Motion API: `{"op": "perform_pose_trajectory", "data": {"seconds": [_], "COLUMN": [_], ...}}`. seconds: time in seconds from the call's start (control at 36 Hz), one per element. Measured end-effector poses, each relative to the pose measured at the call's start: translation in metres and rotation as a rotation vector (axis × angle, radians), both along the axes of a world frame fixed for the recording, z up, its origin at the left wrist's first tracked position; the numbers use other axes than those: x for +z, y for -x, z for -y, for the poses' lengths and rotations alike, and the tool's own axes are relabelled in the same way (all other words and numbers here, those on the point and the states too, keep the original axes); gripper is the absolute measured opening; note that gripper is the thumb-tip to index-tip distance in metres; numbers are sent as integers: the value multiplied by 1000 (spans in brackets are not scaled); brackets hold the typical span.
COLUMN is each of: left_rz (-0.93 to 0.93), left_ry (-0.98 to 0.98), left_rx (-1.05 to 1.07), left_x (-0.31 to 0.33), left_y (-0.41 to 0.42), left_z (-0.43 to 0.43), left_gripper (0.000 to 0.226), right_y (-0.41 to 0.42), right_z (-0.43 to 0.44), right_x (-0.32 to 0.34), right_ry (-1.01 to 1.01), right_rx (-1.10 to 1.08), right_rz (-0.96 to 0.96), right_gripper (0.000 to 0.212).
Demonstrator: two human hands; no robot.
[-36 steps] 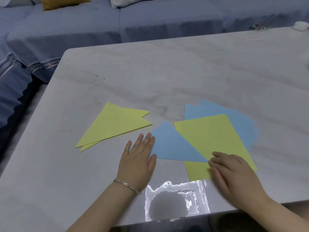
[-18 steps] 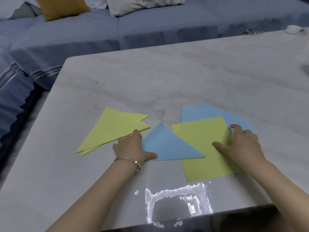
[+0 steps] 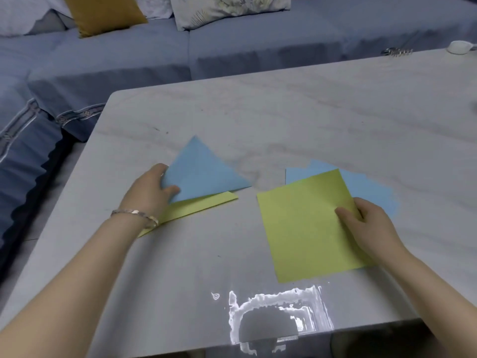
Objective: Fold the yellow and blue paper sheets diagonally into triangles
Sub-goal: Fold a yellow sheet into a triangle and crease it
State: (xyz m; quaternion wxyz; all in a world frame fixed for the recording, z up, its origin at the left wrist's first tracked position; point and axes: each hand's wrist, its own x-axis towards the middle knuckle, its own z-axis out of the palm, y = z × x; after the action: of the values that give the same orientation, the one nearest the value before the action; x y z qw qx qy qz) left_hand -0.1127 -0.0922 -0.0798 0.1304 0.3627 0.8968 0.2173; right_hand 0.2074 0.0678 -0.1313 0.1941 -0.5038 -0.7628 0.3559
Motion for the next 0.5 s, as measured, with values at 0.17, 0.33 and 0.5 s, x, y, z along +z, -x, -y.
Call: {"op": "perform_pose_trajectory", "data": {"seconds": [0.17,0.33,0.5], "left_rz": [-120,292,379], "left_ry": [93,-220,-133], "left_rx": [102,-171,-203], "left_x": [-18,-1,-7], "left_y": [1,-68,-87], "left_z": [1,-15,-27], "left_gripper": [73,68,28], "right_y": [18,45,63], "right_z": [5,16,30], "right_x": [16,33,42], "right_ry": [110,246,238], "right_rx": [112,337,452], "right_rz": [-159,-159,-132], "right_gripper": [8,13,35]}}
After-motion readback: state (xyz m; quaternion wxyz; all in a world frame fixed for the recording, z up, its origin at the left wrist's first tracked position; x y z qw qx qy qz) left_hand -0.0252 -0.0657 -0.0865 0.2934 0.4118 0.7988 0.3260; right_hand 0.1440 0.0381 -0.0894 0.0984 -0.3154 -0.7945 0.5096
